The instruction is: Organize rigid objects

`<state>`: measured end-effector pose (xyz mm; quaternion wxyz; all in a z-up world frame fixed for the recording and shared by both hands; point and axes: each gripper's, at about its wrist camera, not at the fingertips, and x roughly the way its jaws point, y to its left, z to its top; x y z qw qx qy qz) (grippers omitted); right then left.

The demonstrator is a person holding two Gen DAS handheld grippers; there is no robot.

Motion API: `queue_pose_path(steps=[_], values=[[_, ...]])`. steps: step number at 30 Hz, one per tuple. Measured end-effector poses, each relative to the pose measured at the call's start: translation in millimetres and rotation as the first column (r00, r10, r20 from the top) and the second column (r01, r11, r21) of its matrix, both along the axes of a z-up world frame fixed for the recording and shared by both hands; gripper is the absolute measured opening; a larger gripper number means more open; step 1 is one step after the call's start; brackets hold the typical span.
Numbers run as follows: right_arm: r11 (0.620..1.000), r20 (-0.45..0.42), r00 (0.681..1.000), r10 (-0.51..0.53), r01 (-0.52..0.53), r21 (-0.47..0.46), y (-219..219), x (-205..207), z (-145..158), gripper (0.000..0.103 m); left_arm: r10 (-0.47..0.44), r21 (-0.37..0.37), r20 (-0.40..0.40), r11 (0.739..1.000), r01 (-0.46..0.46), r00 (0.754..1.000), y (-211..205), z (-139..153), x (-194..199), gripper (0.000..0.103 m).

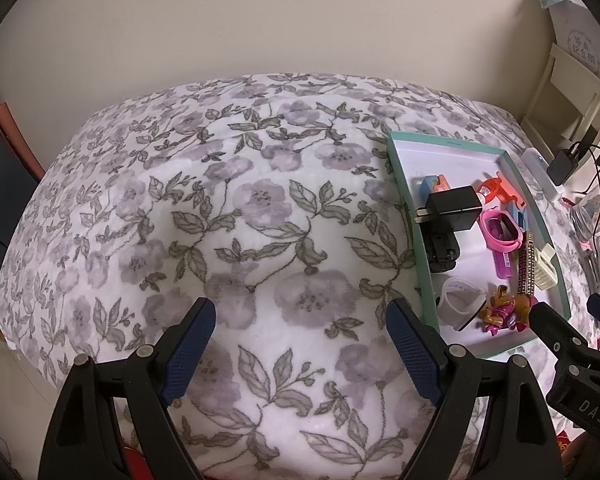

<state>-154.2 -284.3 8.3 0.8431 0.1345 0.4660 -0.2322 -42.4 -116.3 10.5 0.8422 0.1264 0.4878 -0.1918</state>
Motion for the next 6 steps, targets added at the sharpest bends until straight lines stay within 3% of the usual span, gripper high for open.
queue_pose_path(steps=[6], values=[[1.0,-0.002,1.0,0.0,0.0,0.001,0.4,0.8,0.5,0.103,-0.01,-0.006,0.014,1.0,0.01,1.0,0.1,2.4,-1.4,0.088]])
